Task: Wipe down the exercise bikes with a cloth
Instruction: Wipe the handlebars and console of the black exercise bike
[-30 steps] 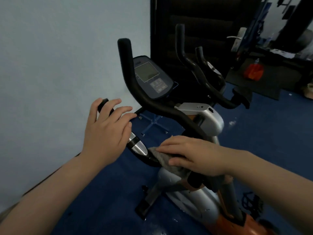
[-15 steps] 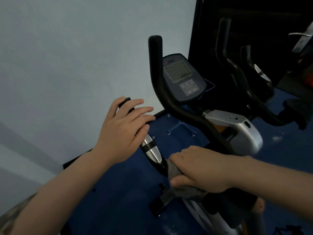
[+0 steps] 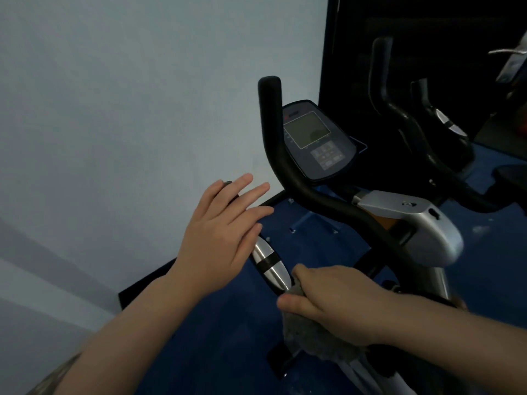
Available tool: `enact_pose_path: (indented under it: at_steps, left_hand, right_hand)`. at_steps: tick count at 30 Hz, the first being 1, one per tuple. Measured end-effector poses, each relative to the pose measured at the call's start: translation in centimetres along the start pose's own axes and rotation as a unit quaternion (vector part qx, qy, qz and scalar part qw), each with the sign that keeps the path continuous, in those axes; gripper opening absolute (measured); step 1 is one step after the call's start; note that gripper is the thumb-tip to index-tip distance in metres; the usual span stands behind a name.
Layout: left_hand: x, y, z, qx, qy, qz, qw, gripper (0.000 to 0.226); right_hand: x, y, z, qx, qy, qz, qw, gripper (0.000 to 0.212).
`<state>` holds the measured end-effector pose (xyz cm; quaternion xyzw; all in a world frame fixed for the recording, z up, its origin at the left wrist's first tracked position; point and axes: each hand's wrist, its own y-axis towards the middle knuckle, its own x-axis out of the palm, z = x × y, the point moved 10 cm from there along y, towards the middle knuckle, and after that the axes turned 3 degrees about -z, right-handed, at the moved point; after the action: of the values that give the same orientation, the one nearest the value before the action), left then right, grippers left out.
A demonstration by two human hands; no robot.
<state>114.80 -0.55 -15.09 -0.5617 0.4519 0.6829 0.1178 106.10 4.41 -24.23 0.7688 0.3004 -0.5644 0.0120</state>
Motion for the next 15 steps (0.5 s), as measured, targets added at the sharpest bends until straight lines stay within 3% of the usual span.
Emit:
enact_pose_path:
  at_steps: [3, 9, 12, 15]
  left_hand:
    - [0.1, 0.0, -0.1, 0.008, -0.001, 0.002, 1.000, 0.034]
    - [-0.1, 0.0, 0.0, 0.011, -0.006, 0.027, 1.000, 0.035]
    - [-0.1, 0.0, 0.1, 0.016, -0.006, 0.033, 0.999, 0.035]
    - [-0.1, 0.0, 0.0, 0.027, 0.001, 0.032, 0.999, 0.035]
  right_hand:
    - [-0.1, -0.7, 0.3, -0.014, 0.030, -0.064, 0.997, 0.053]
    - [-1.1, -1.1, -0.8, -0.023, -0.073, 0.118, 0.990, 0.055]
    - [-1.0, -0.9, -0.2, -0.038, -0.087, 0.088, 0.992, 0.041]
    - [-0.5, -0.7, 0.2, -0.069, -0.072, 0.001, 0.995, 0.038]
